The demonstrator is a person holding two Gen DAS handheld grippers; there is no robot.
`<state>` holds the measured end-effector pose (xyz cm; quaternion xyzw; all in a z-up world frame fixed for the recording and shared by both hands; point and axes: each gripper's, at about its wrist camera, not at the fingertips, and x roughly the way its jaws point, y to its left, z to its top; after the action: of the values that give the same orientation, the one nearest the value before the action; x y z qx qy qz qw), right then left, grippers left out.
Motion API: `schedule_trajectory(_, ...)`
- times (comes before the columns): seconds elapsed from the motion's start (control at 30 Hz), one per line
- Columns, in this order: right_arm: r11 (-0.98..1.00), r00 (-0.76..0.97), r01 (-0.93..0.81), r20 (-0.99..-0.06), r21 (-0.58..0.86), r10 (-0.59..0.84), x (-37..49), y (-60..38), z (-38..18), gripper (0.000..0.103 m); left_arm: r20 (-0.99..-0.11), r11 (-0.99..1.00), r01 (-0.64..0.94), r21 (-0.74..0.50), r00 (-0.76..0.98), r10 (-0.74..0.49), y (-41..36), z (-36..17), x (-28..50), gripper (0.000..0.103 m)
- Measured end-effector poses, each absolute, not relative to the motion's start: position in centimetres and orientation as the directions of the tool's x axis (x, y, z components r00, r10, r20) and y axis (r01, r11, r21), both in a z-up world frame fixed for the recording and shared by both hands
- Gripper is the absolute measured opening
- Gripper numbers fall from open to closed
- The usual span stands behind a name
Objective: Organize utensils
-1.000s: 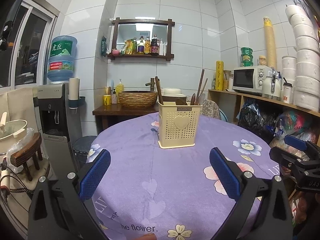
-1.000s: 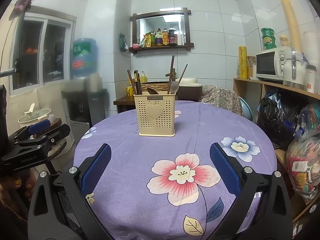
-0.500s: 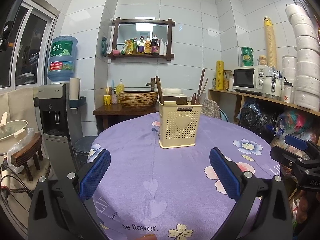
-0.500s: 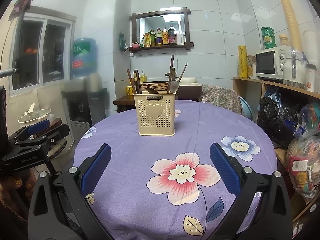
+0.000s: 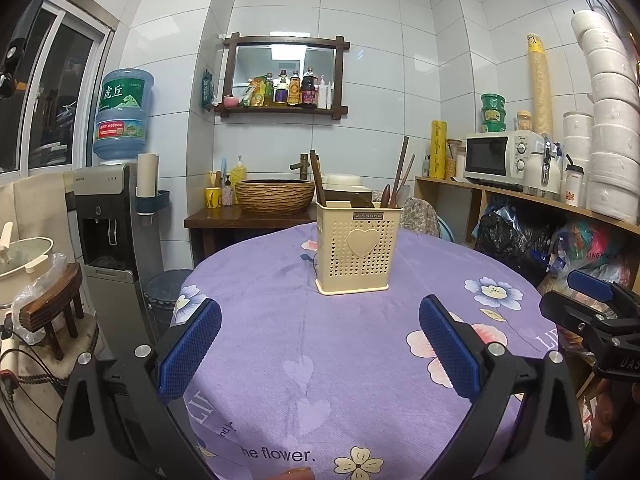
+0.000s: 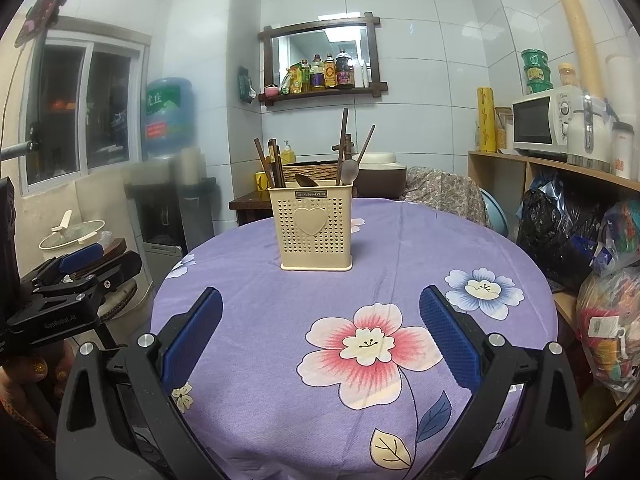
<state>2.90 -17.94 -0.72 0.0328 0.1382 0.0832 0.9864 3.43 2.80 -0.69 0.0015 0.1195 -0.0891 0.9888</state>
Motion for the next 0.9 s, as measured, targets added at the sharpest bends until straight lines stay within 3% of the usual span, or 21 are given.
schedule_trajectory(0.9,0.983,0.944,-0.149,-0.282,0.103,0.173,3.06,-17.62,-1.09,0.098,-0.252,0.986,0.166,-0.020,0.954,-0.165,3.17,-0.54,3.79,0.098)
